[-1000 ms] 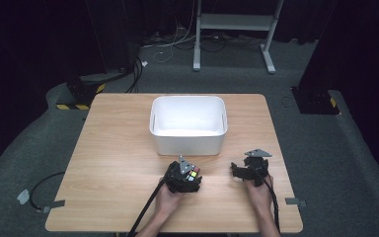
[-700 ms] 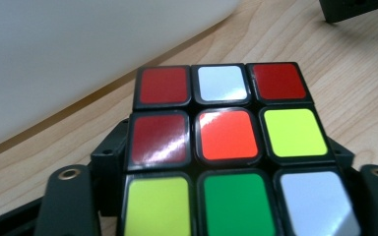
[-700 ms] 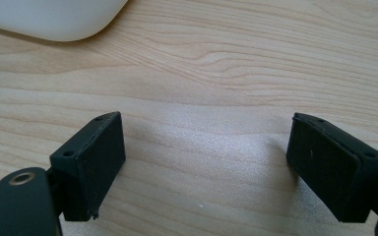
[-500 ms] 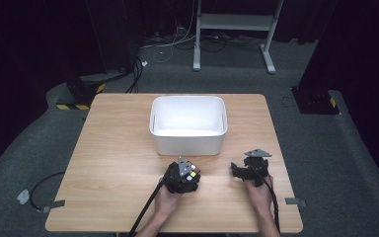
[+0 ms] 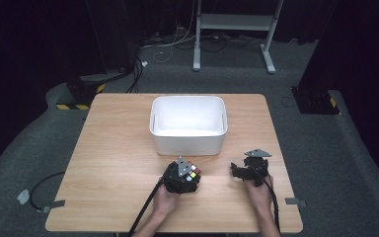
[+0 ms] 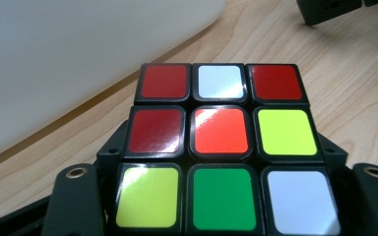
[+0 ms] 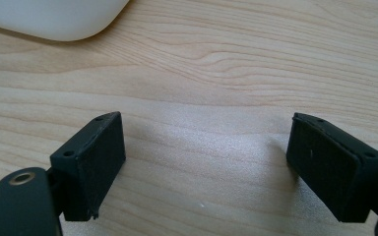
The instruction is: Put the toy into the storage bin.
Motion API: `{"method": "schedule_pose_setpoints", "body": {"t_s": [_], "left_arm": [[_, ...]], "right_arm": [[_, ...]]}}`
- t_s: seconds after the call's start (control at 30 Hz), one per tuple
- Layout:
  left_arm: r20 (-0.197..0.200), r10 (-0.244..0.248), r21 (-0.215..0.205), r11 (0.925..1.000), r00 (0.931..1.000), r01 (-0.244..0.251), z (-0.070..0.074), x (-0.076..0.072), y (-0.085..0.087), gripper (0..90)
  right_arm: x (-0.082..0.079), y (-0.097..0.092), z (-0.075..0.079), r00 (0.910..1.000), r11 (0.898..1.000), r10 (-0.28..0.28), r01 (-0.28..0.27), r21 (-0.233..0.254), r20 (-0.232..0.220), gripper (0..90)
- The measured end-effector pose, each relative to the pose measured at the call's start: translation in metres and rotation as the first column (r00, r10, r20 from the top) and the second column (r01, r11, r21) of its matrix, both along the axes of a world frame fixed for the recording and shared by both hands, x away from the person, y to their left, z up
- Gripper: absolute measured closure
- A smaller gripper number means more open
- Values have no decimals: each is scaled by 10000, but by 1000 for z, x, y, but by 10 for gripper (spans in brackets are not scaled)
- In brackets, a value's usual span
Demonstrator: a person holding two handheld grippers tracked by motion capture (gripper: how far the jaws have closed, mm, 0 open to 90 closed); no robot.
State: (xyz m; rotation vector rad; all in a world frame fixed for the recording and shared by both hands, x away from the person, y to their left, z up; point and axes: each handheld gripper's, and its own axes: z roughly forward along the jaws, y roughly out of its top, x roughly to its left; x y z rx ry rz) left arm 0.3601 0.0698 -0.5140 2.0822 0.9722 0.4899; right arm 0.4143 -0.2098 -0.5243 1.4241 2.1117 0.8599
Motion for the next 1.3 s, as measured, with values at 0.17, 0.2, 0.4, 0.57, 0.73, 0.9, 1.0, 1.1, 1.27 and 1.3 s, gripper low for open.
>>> {"method": "schedule_pose_setpoints", "body": {"t_s": [0.17,0.2,0.4,0.57,0.73,0.9,1.0,1.1,1.27,1.3], "left_arm": [[-124,-231,-133,9996,9997,229,3,-1,1,326],[-113,-373,-122,9992,9992,371,5,-1,1,326],[-106,-606,-358,9975,9981,602,11,-1,3,326],[-265,-635,-597,9963,9976,618,12,0,6,327],[-379,-745,-565,9958,9965,722,15,1,8,327],[-311,-804,-670,9947,9963,782,20,2,9,326],[-333,-935,-693,9934,9951,910,25,3,8,327],[-220,-1053,-497,9933,9942,1041,30,3,8,327],[-221,-1160,-516,9921,9930,1147,34,4,10,327],[-228,-1175,-525,9918,9928,1162,35,5,10,327]], "right_arm": [[0,0,0,10000,10000,26,-26,0,8,146],[0,0,0,10000,10000,25,-25,0,7,146],[0,0,0,10000,10000,28,-28,4,3,146],[0,0,0,10000,10000,49,-49,0,9,146],[0,0,0,10000,10000,47,-47,2,7,146],[0,0,0,10000,10000,52,-52,-2,9,147],[0,0,0,10000,10000,51,-51,-3,10,147],[0,0,0,10000,10000,50,-50,-1,9,147],[0,0,0,10000,10000,60,-60,-1,10,146],[0,0,0,10000,10000,63,-63,-1,10,146]]}}
